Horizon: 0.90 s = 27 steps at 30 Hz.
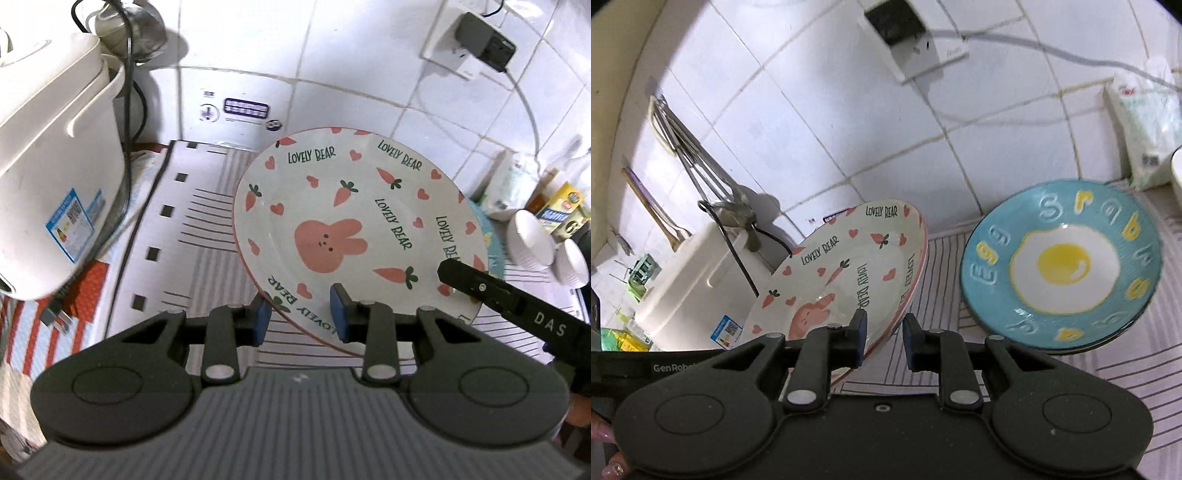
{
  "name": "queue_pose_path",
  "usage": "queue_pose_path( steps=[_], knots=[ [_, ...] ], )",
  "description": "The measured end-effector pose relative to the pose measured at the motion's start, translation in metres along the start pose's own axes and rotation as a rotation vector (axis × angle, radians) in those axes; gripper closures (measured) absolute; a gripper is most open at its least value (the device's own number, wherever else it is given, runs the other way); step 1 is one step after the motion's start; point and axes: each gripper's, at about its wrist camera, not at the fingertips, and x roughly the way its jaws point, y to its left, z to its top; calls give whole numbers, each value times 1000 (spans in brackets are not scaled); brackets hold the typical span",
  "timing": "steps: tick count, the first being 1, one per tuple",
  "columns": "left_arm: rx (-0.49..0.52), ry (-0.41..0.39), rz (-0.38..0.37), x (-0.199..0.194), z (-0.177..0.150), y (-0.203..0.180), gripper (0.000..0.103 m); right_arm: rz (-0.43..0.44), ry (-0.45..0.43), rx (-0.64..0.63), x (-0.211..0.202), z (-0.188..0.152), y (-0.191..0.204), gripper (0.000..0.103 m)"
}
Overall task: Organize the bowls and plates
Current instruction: 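Lift the rabbit plate and lower it onto the blue egg plate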
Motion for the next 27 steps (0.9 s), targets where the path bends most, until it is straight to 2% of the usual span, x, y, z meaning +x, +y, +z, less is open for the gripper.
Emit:
queue_pose_path(
  steps=[6, 16, 20, 27],
  knots=[
    [-14, -6, -11, 0, -2, -45, 70, 12, -5, -31, -35, 18, -22, 77],
    [-4, 10, -7, 23, 5, -134, 70, 6, 11, -45, -76, 46, -90, 77],
    [23, 6, 28, 31, 5, -161, 70, 5, 17, -66, -80, 53, -113, 77],
    [-4, 37, 46, 55, 3, -184, 71, 7, 47, -56, -79, 61, -148, 77]
  ],
)
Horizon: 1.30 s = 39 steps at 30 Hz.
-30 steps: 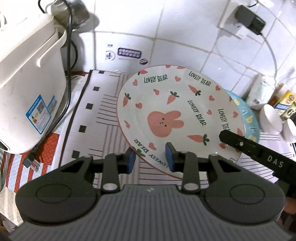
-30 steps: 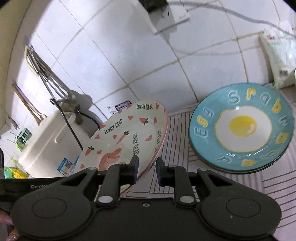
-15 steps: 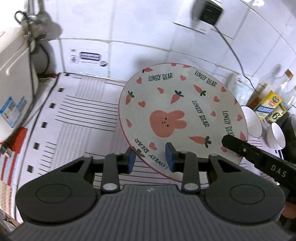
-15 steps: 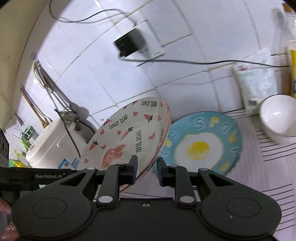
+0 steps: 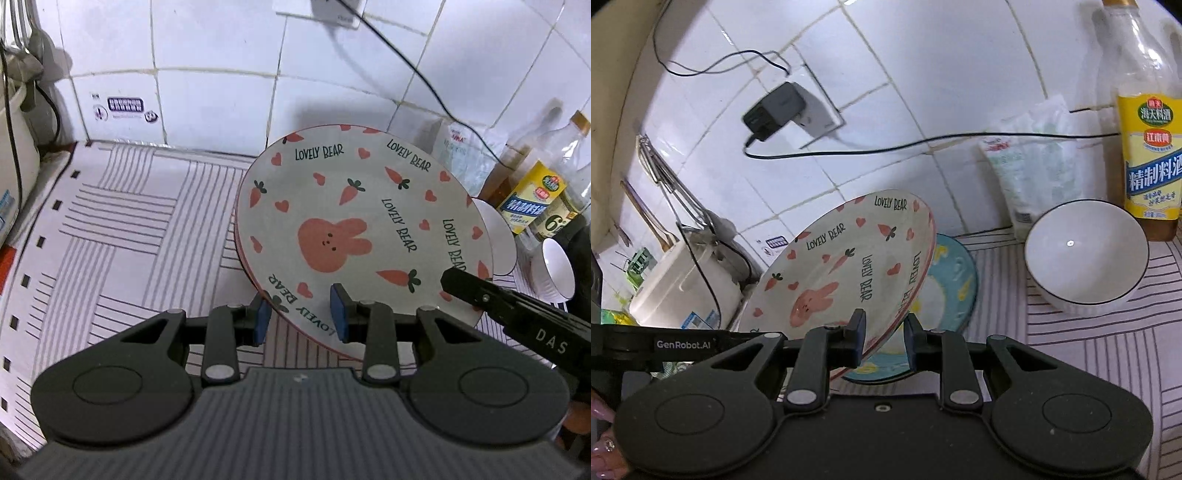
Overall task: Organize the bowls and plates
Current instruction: 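Lift the rabbit plate and lower it onto the blue egg plate, then open the left gripper off the rabbit plate rim and pull back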
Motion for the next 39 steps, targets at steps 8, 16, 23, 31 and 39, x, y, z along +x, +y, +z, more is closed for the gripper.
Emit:
queue_pose_path(
  steps=[8, 16, 23, 31, 39],
  knots=[
    [-42, 60, 30, 31, -5, -6, 70, -14, 68, 9, 19, -2, -23, 77],
    [-75, 129, 22, 47, -3, -6, 70, -30, 115, 29, 35, 3, -34, 77],
    [-94, 155, 32, 51, 3, -4, 70, -37, 130, 57, 39, 8, -35, 77],
    [-83, 183, 62, 55, 8, -6, 71, -109, 190, -8, 47, 12, -22, 78],
    [-83, 207, 95, 60, 11, -4, 70, -235, 267, -111, 61, 15, 4, 78]
  ],
)
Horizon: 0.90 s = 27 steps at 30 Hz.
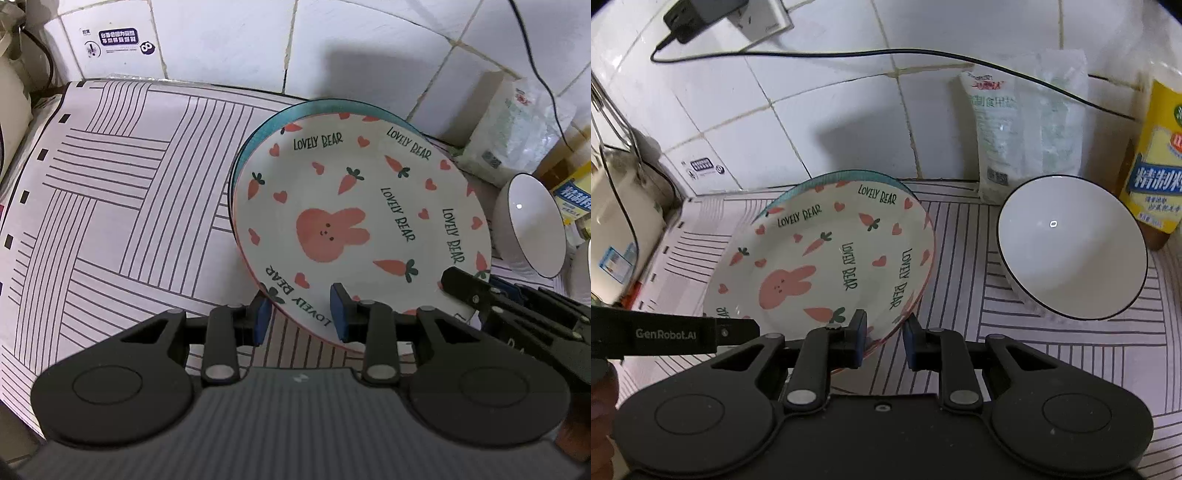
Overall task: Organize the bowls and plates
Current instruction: 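Open the left gripper off the rabbit plate rim and pull back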
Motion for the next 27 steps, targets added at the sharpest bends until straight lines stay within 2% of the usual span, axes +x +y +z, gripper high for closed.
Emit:
queue_pose_path(
  steps=[13, 19, 27],
  knots=[
    [-40, 33, 14, 8, 7, 2, 70, -41, 58, -6, 10, 10, 5, 75],
    [-34, 44, 30, 11, 9, 1, 70, -70, 52, -88, 12, 11, 10, 70],
    [-21, 23, 66, 7, 5, -7, 70, -77, 9, -102, 10, 5, 8, 69]
  ],
)
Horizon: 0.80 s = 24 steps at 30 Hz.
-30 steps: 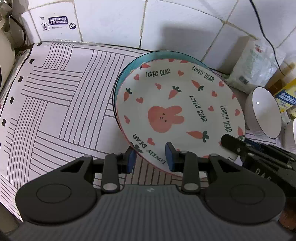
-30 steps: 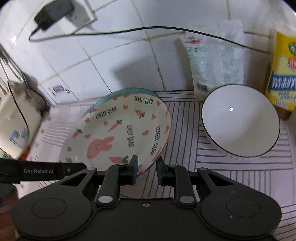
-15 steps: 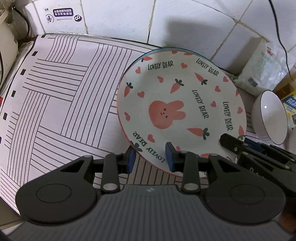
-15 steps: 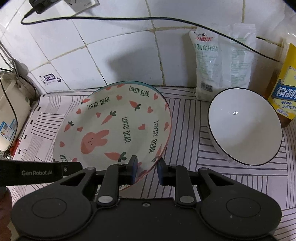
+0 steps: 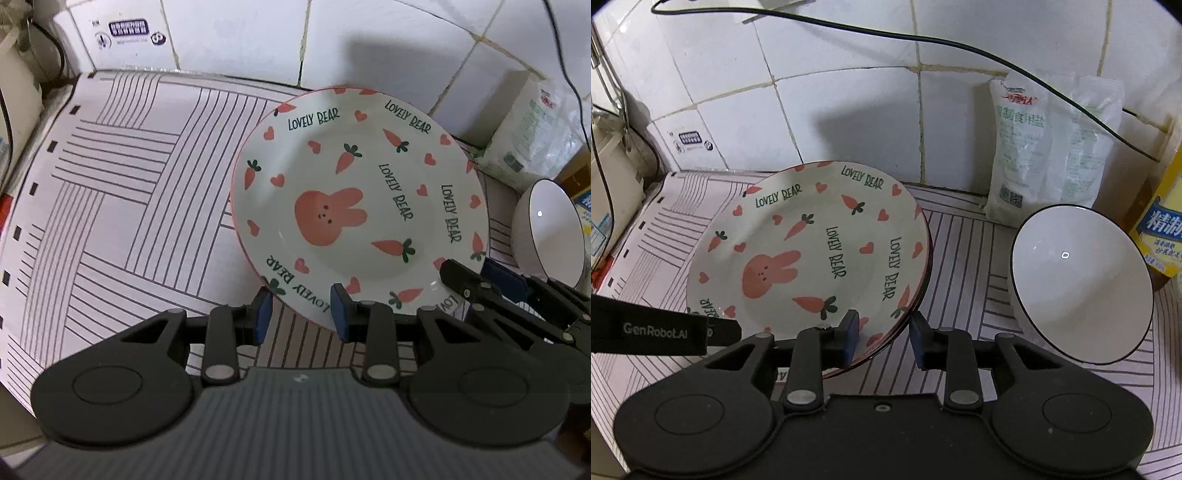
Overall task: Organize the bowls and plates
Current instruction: 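Open the left gripper off the rabbit plate rim and pull back, then move the left gripper to a white bowl and grasp its rim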
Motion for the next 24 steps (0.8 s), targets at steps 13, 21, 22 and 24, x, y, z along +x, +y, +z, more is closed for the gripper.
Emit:
queue_pose_path(
  steps=[13, 21, 22, 24],
  knots=[
    [73, -33, 19, -49, -37, -16, 70, -4, -156, 39, -75, -28, -12, 69],
    [172, -59, 18, -93, -70, -42, 66, -18, -241, 106, -146, -53, -30, 67],
    [192, -65, 20, -101, -75, -47, 63, -27, -252, 105, -154, -57, -31, 67],
    [228, -75, 22, -112, -84, -57, 62, -47, -274, 102, -171, -67, -35, 64]
  ],
)
